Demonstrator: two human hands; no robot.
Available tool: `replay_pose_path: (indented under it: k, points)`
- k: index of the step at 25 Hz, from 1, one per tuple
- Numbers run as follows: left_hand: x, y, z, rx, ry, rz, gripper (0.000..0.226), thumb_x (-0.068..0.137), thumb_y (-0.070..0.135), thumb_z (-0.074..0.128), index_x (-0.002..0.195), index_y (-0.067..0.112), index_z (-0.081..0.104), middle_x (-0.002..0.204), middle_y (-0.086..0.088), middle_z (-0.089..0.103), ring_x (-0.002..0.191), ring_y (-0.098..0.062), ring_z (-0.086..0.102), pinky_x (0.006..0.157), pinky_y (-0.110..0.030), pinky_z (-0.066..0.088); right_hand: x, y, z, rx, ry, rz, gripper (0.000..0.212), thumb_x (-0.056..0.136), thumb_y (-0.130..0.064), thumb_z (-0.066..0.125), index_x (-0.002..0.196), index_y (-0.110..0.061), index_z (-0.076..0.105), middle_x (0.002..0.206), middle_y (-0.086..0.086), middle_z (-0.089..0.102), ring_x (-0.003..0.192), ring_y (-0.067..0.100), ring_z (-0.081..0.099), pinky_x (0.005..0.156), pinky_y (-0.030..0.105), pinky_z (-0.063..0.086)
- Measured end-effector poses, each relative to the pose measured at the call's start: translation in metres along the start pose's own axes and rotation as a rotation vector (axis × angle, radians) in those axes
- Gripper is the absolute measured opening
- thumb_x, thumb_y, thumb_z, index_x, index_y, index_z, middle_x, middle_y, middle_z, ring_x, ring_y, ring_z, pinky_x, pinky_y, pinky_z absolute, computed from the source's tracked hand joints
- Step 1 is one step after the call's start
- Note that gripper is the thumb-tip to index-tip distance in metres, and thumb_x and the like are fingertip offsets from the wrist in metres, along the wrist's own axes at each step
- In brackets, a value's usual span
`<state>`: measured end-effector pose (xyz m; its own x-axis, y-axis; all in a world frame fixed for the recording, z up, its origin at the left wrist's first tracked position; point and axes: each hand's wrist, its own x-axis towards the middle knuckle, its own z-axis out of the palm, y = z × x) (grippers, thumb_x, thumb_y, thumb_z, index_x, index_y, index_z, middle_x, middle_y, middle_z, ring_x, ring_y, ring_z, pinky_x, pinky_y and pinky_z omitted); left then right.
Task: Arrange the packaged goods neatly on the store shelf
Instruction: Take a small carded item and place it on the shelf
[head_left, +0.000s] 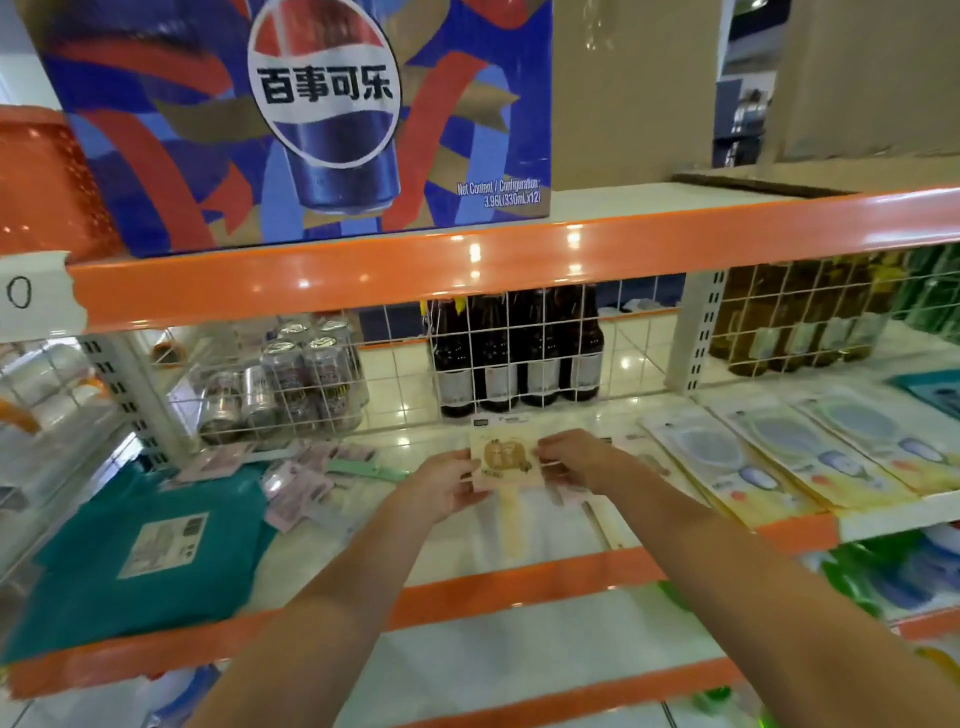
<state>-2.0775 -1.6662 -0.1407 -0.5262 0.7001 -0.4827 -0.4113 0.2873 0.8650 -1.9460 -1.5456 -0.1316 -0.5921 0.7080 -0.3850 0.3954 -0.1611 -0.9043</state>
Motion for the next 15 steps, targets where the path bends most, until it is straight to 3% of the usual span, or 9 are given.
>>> replay_pose_path:
  k: [3, 7, 10, 13, 15]
  points:
    - [0.003, 0.0, 0.0, 0.04, 0.007, 0.009, 0.024, 0.094, 0.0, 0.051, 0.116, 0.002, 0.059, 0.087, -0.01, 0.065, 0.073, -0.022, 0.064, 0.058, -0.03, 0.057, 0.013, 0.001, -0.004, 0.035, -0.022, 0.021, 0.029, 0.088, 0.001, 0.061, 0.117, 0.002, 0.058, 0.079, 0.009, 0.061, 0.066, 0.015, 0.057, 0.054, 0.021, 0.047]
    - [0.005, -0.002, -0.009, 0.238, 0.15, 0.097, 0.023, 0.094, 0.013, 0.054, 0.115, 0.005, 0.06, 0.095, -0.007, 0.065, 0.071, -0.016, 0.061, 0.066, -0.028, 0.05, 0.021, 0.0, -0.008, -0.034, -0.069, -0.005, 0.01, 0.089, 0.002, 0.059, 0.097, -0.002, 0.06, 0.087, 0.012, 0.06, 0.07, 0.017, 0.057, 0.06, 0.023, 0.049]
    - [0.0, -0.008, -0.022, 0.369, 0.213, 0.115, 0.026, 0.096, 0.018, 0.052, 0.117, 0.006, 0.059, 0.103, -0.005, 0.062, 0.075, -0.014, 0.057, 0.067, -0.025, 0.047, 0.03, 0.007, -0.006, -0.16, -0.056, -0.016, 0.022, 0.089, 0.003, 0.058, 0.11, 0.009, 0.059, 0.095, 0.019, 0.059, 0.072, 0.02, 0.057, 0.06, 0.025, 0.048]
    - [-0.006, -0.014, -0.032, 0.446, 0.225, 0.133, 0.025, 0.096, 0.018, 0.05, 0.116, 0.006, 0.06, 0.108, -0.007, 0.062, 0.078, -0.014, 0.056, 0.074, -0.027, 0.046, 0.035, 0.013, -0.004, -0.38, -0.043, -0.037, 0.018, 0.09, -0.003, 0.058, 0.103, 0.008, 0.063, 0.078, 0.017, 0.06, 0.056, 0.016, 0.054, 0.048, 0.022, 0.044]
    - [-0.009, -0.018, -0.035, 0.507, 0.225, 0.148, 0.025, 0.096, 0.014, 0.048, 0.116, 0.006, 0.06, 0.108, -0.007, 0.061, 0.075, -0.012, 0.055, 0.067, -0.023, 0.044, 0.04, 0.015, -0.004, -0.56, -0.033, -0.051, 0.015, 0.09, -0.008, 0.058, 0.093, 0.005, 0.065, 0.074, 0.015, 0.063, 0.058, 0.019, 0.058, 0.057, 0.027, 0.049]
